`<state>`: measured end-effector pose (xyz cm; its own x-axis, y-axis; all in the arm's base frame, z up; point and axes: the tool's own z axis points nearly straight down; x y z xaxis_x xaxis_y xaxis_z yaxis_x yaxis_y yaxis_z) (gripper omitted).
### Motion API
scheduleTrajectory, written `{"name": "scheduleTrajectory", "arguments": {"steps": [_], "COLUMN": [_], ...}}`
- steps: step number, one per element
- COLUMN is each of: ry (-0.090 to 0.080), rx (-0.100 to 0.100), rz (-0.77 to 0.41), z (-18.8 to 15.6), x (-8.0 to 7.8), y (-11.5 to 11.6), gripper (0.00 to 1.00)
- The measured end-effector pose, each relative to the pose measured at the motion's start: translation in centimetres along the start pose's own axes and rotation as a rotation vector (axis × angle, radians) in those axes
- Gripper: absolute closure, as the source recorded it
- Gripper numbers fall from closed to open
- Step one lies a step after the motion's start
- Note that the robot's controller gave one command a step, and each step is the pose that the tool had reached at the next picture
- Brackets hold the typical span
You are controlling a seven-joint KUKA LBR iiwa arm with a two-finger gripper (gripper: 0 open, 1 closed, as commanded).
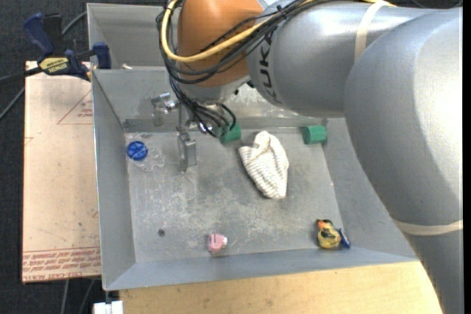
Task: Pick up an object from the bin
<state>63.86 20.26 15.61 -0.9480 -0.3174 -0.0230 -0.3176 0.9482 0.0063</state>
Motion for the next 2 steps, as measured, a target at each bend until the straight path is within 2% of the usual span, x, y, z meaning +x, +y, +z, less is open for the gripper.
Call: {"name": "scheduleTrajectory", "arguments": {"steps": [1, 2], "ry": [0.017, 0.005], "rx": [0.007, 0.002], "rz": [0.383, 0.105], "z": [4.2, -6.0], "x": [3.2, 0.6], "y": [-7.1, -4.6], "gripper": [0.00, 0.00]}}
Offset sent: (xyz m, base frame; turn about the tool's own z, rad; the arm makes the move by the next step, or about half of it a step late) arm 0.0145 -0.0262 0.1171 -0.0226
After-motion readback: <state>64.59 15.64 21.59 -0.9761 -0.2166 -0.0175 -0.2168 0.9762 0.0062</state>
